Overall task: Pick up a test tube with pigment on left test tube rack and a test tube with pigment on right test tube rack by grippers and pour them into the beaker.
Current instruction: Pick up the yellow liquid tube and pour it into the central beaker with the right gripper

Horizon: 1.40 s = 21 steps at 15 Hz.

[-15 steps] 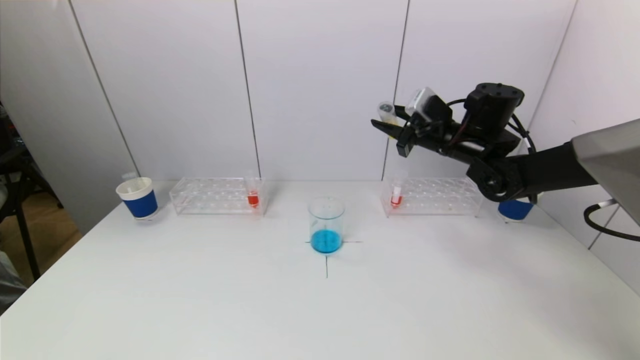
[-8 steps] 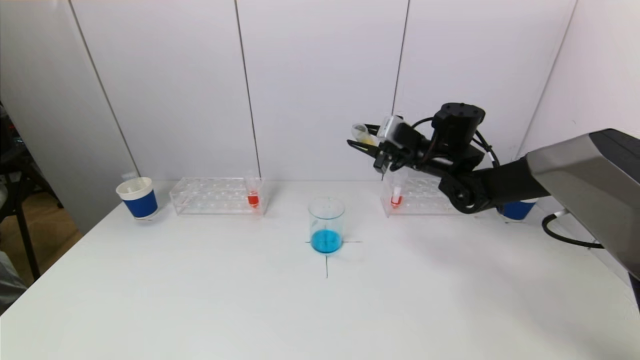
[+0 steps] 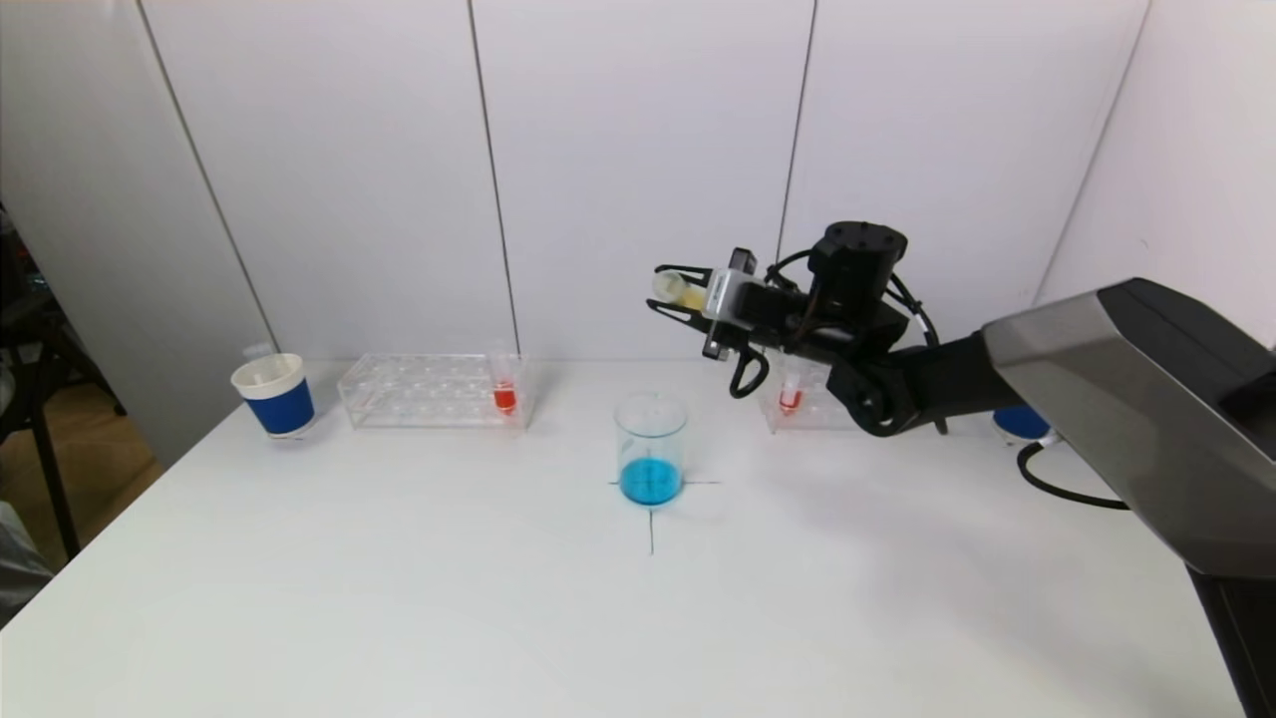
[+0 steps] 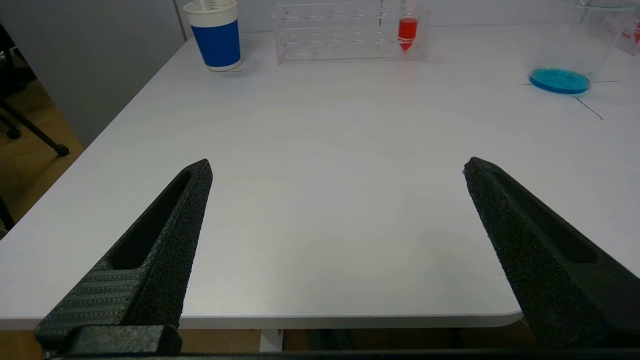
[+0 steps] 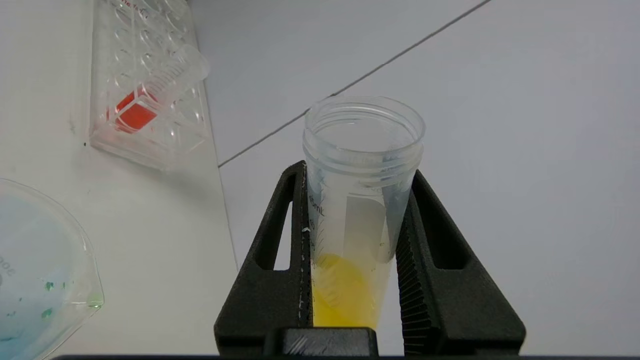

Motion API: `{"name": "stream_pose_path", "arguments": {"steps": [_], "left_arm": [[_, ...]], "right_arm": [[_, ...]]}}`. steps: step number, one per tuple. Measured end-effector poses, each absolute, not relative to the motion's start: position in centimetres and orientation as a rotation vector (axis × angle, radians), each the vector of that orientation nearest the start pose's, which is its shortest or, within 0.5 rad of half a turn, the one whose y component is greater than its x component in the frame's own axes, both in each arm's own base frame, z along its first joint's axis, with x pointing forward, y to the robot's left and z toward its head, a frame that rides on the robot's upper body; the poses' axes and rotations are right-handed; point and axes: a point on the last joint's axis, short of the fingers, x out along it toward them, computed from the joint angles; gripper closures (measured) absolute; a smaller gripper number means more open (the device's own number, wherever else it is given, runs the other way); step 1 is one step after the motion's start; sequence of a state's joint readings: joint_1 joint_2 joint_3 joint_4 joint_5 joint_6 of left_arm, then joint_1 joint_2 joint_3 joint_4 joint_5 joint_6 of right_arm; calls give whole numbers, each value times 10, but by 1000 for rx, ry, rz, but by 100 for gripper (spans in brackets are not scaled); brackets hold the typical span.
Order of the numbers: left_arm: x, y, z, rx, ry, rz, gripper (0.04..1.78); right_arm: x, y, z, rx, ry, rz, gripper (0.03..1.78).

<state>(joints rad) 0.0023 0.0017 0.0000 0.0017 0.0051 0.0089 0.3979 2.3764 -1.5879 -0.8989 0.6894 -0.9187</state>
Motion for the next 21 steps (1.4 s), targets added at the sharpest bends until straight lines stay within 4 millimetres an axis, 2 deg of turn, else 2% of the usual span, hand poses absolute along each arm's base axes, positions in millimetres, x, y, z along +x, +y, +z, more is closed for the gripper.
{"name": "stream_pose_path", "arguments": {"steps": [6, 9, 14, 21], "left_arm": [[-23, 0, 75, 9, 3, 7, 6], [-23, 0, 75, 9, 3, 7, 6], [-23, 0, 75, 9, 3, 6, 6], [-23, 0, 75, 9, 3, 5, 6]], "right_arm": [[448, 207, 138, -978, -689, 947, 128], [448, 204, 131, -1076, -730, 921, 128], [443, 197, 114, -1131, -748, 905, 128], [441, 194, 119, -1235, -815, 876, 128]]}}
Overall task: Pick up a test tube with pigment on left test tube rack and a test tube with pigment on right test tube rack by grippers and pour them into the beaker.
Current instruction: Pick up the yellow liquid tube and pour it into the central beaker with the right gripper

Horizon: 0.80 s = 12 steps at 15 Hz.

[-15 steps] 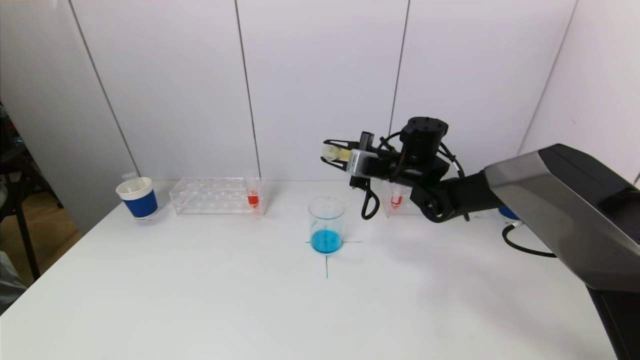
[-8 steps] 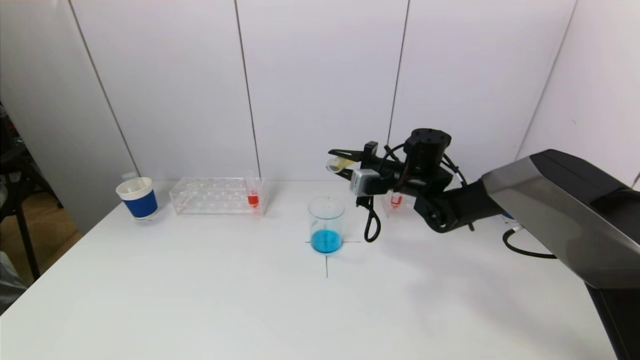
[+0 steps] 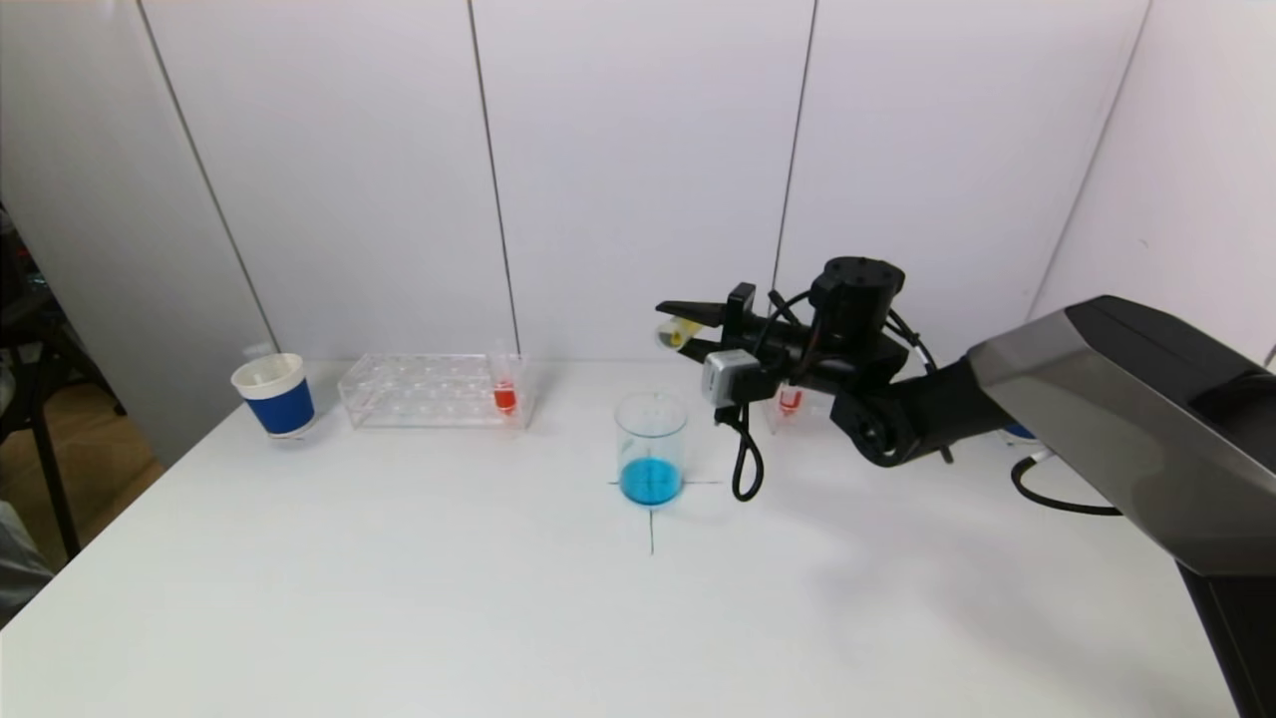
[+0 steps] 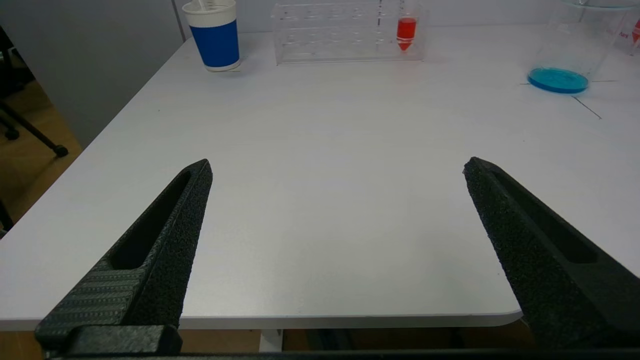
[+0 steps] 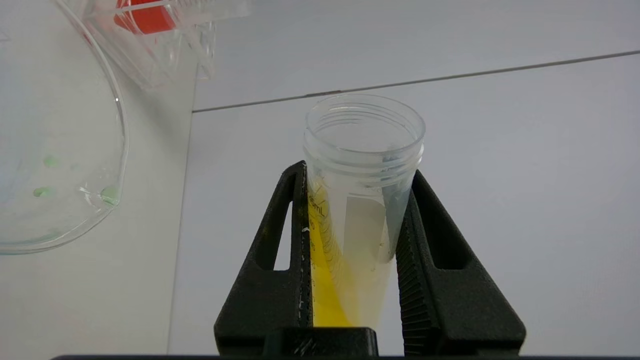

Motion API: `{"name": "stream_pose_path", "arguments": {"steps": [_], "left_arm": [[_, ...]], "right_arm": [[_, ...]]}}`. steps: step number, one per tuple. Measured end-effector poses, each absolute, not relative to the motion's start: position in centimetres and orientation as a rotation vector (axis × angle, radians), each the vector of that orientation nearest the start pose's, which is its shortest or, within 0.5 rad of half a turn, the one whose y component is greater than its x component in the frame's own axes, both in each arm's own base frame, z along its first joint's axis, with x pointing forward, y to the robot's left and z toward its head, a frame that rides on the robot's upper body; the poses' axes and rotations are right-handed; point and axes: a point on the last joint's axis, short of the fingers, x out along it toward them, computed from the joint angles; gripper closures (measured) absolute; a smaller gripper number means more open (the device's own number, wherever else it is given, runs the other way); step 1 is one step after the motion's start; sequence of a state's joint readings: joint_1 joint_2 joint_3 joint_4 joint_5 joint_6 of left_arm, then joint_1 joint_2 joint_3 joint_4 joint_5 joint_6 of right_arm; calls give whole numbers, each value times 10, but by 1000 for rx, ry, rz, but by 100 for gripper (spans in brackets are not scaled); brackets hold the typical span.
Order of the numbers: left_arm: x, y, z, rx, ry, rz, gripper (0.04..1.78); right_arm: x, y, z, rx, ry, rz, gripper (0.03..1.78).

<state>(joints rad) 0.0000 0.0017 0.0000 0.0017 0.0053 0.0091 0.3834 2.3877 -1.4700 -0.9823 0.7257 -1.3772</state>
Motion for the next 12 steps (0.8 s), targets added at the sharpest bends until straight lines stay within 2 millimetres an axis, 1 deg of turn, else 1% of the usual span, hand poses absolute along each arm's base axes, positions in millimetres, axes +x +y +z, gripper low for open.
{"name": "stream_pose_path", "arguments": {"steps": [5, 12], "left_arm": [[-23, 0, 75, 10, 3, 5, 6], [-23, 0, 75, 9, 3, 5, 6]], "right_arm": [[437, 197, 128, -1260, -846, 868, 128], [436, 201, 131, -1257, -890, 888, 128]]}}
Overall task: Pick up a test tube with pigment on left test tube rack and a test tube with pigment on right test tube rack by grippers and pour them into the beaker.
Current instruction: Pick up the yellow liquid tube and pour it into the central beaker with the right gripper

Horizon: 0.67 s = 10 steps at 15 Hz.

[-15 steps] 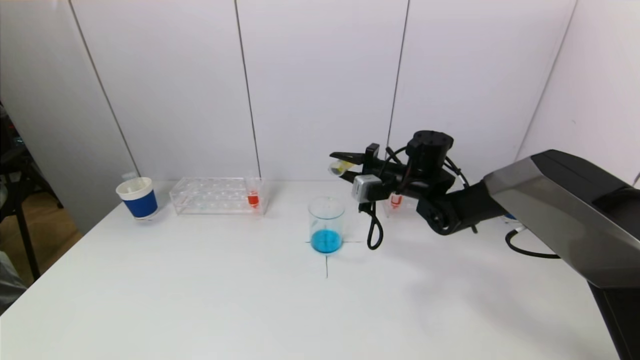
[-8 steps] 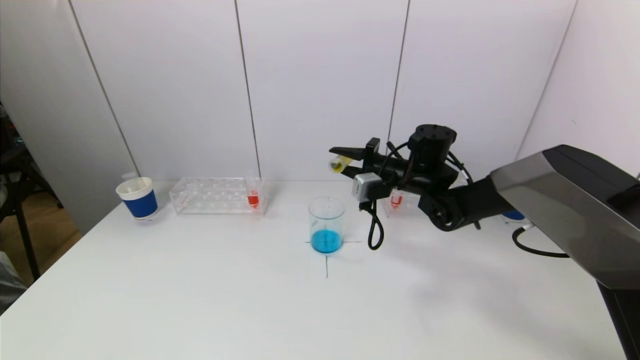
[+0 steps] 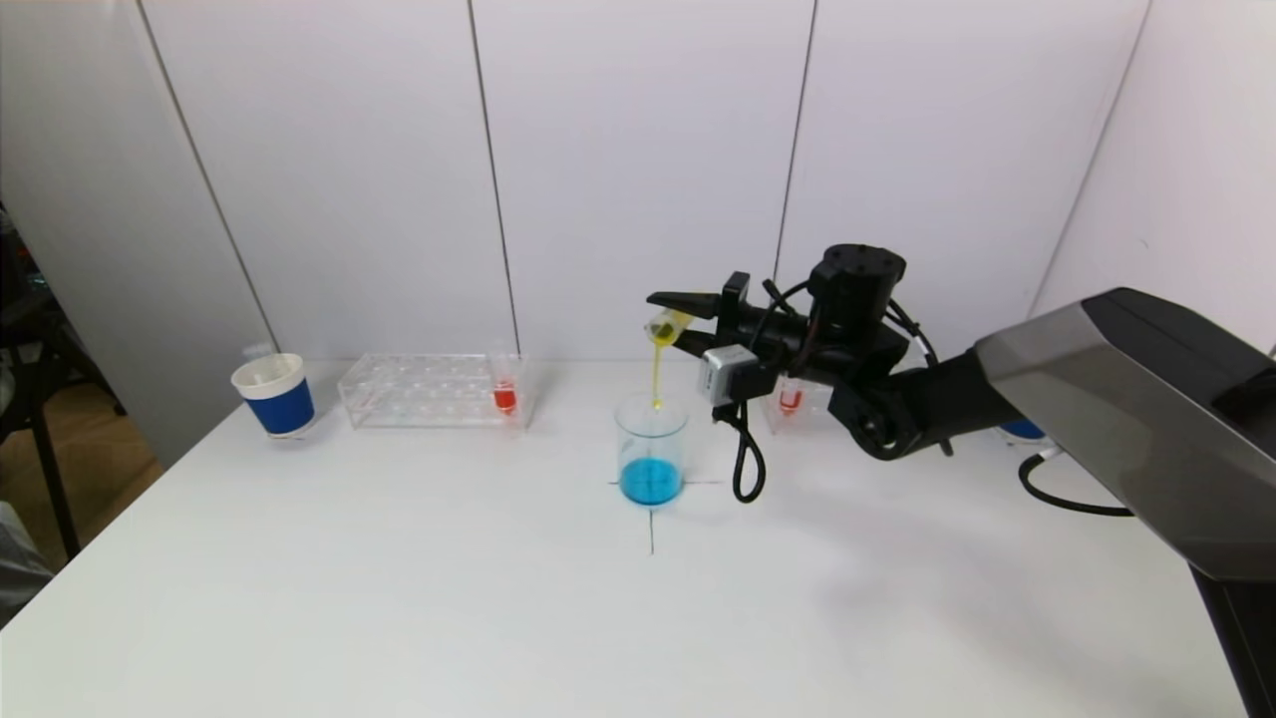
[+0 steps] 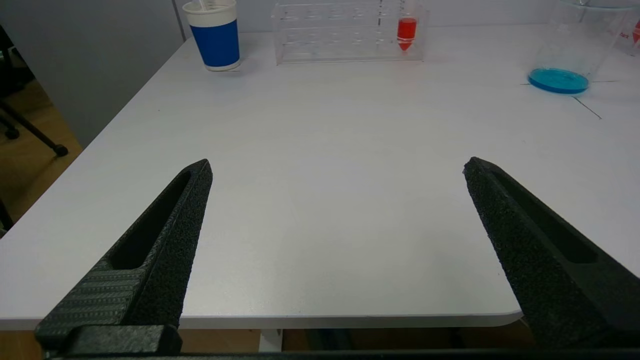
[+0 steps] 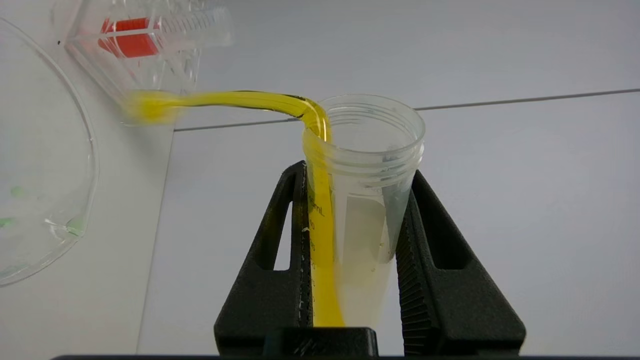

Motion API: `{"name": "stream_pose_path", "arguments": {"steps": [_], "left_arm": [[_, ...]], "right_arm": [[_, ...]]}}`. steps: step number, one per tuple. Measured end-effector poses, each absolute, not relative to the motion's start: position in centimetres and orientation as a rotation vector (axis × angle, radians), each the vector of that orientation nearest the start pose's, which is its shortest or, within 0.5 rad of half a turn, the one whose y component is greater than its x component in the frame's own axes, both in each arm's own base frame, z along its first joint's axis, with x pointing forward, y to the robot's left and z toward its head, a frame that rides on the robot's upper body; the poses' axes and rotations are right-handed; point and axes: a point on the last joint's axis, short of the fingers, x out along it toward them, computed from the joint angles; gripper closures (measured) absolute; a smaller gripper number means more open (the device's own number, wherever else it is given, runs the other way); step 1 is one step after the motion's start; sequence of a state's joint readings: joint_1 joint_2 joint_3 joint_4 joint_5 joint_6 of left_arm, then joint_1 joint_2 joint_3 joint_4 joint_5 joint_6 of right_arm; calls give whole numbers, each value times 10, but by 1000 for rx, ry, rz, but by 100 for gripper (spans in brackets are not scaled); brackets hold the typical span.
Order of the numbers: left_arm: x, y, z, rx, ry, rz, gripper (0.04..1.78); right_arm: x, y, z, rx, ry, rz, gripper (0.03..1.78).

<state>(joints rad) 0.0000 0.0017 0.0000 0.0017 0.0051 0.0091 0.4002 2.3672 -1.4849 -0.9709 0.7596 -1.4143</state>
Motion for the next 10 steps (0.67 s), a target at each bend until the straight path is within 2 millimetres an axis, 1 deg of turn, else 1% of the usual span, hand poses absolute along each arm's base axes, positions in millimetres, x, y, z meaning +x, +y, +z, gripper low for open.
{"name": "stream_pose_path", "arguments": {"steps": [6, 10], "left_arm": [[-23, 0, 75, 9, 3, 5, 6], [-23, 0, 75, 9, 3, 5, 6]], "right_arm": [[436, 201, 131, -1311, -926, 870, 128], [439, 199, 126, -1343, -916, 874, 128]]}}
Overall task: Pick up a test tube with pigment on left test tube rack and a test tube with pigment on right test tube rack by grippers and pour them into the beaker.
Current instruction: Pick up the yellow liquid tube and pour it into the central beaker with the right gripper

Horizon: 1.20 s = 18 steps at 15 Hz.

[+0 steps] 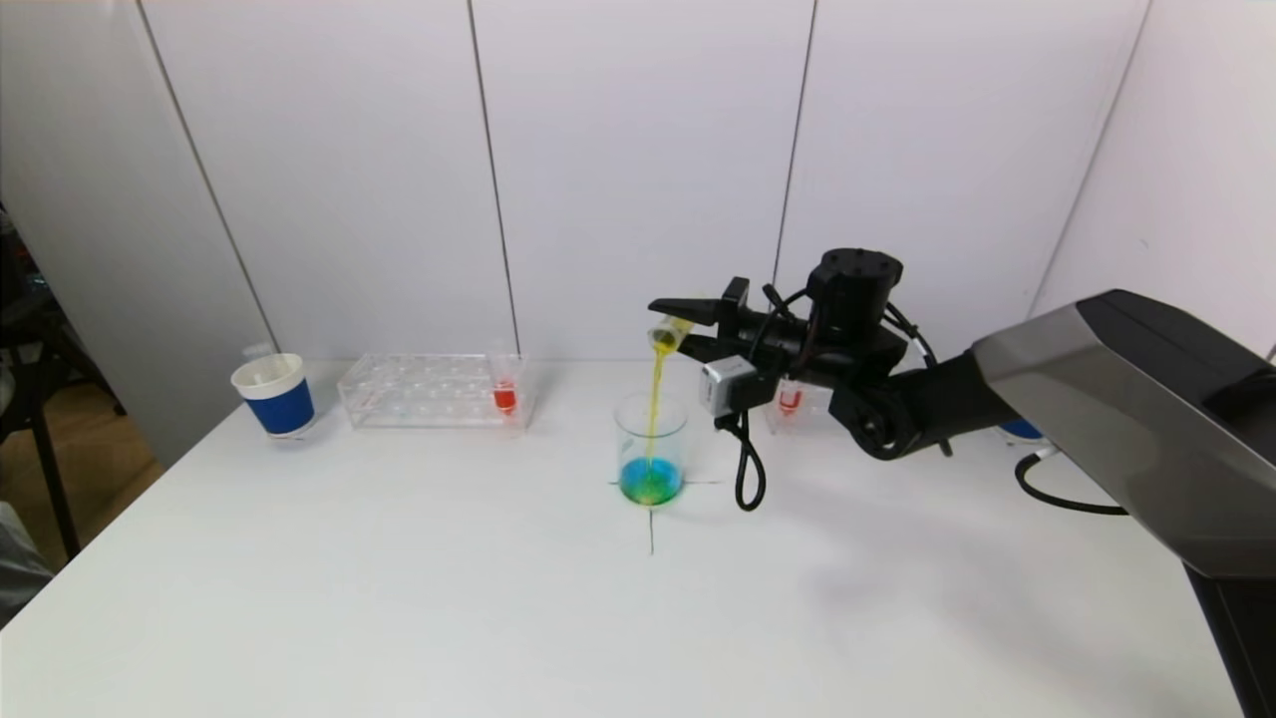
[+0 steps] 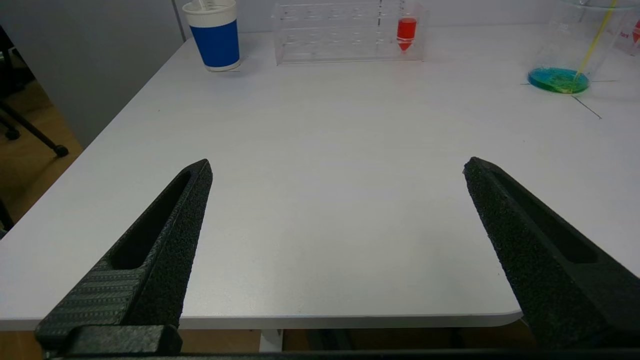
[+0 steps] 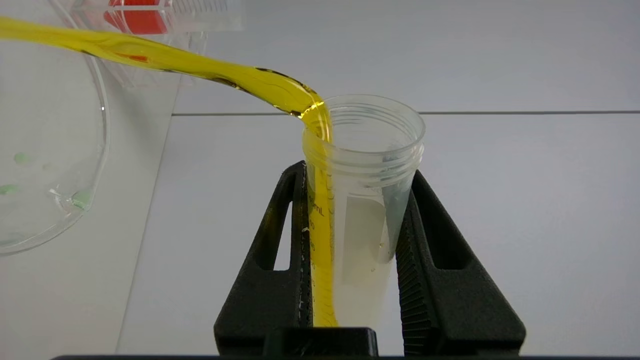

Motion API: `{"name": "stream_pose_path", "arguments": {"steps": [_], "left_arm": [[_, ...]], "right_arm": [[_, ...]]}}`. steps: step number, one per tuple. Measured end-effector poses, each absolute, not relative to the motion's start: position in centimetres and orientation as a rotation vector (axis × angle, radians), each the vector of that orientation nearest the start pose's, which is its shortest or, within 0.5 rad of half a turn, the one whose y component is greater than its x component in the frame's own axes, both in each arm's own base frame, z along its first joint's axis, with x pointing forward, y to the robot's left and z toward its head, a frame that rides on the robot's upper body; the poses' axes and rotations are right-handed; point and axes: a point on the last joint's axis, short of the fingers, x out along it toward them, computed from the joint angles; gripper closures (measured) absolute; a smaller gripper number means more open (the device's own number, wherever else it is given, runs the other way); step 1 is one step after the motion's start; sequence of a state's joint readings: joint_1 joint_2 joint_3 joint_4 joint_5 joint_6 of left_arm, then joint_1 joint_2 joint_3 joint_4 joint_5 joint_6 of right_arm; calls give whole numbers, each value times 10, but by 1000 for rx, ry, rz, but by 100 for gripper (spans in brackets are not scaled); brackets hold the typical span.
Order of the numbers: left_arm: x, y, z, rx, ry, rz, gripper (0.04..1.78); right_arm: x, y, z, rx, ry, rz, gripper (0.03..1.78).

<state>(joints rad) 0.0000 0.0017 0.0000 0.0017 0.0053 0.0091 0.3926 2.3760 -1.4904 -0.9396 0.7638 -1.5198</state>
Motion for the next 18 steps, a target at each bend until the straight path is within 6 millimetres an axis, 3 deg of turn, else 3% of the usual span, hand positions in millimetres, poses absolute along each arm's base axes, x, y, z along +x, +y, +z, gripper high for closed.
{"name": "stream_pose_path", "arguments": {"steps": [18], "left_arm": [[-23, 0, 75, 9, 3, 5, 6]], "right_arm": [[449, 199, 137, -1536, -937, 850, 128]]}}
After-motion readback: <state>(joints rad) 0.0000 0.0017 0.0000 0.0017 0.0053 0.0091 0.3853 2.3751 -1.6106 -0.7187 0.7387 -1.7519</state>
